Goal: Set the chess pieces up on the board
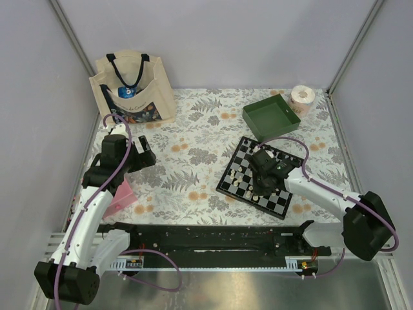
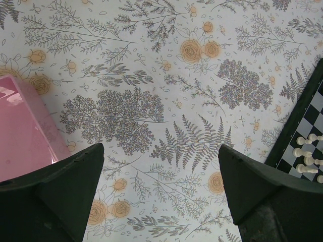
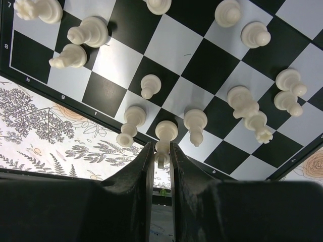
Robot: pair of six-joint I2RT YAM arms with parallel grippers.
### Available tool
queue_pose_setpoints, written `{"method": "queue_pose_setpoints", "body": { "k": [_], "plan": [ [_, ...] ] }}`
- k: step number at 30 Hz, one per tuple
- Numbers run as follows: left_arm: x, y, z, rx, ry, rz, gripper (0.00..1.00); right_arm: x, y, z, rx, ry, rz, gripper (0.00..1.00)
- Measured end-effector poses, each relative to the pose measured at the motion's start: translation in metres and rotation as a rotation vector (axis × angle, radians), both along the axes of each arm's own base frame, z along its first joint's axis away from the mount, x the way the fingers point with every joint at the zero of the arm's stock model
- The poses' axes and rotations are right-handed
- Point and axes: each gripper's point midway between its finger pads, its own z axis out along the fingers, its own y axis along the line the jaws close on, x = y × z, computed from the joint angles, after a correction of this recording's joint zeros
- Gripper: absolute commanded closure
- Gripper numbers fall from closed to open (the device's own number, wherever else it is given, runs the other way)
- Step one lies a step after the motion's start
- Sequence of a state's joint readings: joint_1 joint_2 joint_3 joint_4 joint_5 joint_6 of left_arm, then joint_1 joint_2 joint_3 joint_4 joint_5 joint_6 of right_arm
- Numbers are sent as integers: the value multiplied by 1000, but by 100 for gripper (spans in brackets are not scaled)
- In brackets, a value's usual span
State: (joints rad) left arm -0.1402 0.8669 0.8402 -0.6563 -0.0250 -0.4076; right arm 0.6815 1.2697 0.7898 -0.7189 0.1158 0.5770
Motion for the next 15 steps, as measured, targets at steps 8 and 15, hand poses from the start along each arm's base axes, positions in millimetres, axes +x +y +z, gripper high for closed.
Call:
{"method": "queue_pose_setpoints", "body": {
  "k": [8,15],
  "plan": [
    [0,0,0,0,0,0,1,-1,-1,4,5,-7,5,87],
    [0,0,0,0,0,0,1,-2,-2,-1,-11,9,11,73]
  ]
}}
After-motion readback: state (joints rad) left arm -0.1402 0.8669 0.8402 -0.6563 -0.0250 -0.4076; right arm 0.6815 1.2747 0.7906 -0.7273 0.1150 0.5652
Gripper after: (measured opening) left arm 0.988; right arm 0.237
